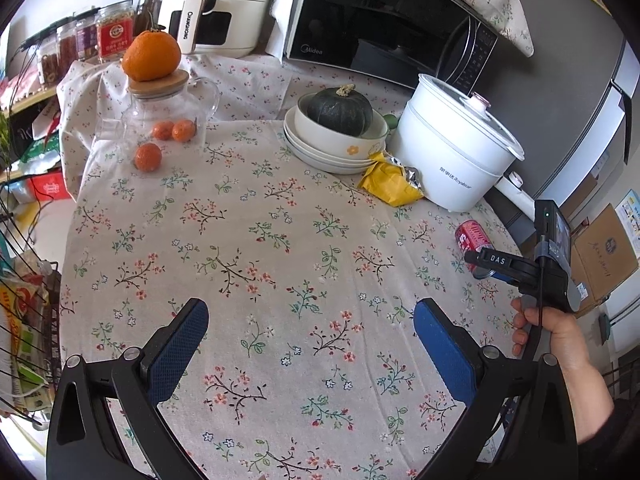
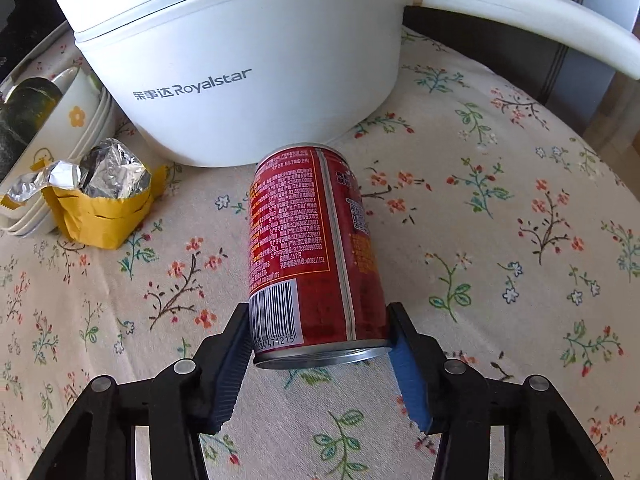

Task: Collect trash
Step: 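Grasp the yellow foil snack bag with the left tool while the right tool lifts the red can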

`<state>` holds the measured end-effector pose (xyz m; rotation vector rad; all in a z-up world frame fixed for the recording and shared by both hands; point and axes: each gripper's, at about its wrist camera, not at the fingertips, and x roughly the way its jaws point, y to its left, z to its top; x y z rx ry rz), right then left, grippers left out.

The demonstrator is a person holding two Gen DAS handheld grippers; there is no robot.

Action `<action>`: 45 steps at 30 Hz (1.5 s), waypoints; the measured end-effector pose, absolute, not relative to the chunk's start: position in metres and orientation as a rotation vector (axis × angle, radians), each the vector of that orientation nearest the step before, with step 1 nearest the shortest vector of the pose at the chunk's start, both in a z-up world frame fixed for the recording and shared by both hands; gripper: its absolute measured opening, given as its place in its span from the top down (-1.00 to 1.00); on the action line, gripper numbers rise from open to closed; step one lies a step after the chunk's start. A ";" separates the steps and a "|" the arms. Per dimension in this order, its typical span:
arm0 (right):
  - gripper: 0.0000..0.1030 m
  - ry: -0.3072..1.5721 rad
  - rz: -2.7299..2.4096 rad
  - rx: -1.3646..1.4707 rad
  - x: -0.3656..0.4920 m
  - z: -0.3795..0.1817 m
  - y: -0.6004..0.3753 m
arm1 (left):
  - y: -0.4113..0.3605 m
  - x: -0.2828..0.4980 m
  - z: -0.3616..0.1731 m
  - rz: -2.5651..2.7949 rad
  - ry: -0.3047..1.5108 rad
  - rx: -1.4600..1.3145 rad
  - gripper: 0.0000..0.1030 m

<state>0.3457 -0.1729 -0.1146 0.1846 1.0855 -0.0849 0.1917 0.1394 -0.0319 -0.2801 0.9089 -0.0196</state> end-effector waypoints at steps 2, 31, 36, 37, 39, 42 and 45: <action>-0.10 1.089 -0.062 0.184 0.336 -0.110 -0.179 | 0.133 0.191 -0.031 -0.033 0.887 -0.269 -1.00; -0.08 1.060 0.095 0.019 0.190 -0.051 -0.287 | 0.015 0.291 -0.094 -0.103 0.906 -0.099 -0.78; -0.08 1.068 0.109 0.025 0.193 -0.055 -0.302 | 0.000 0.343 -0.098 -0.079 0.846 -0.167 -0.69; -0.08 1.069 0.111 0.024 0.195 -0.056 -0.304 | -0.003 0.353 -0.098 -0.067 0.831 -0.182 -0.69; -0.09 1.068 0.113 0.021 0.199 -0.057 -0.307 | -0.008 0.372 -0.099 -0.023 0.807 -0.204 -0.69; -0.08 1.067 0.119 0.031 0.203 -0.057 -0.314 | -0.009 0.394 -0.101 0.058 0.762 -0.287 -0.63; -0.08 1.061 0.119 0.020 0.204 -0.057 -0.318 | -0.008 0.407 -0.105 0.144 0.735 -0.334 -0.48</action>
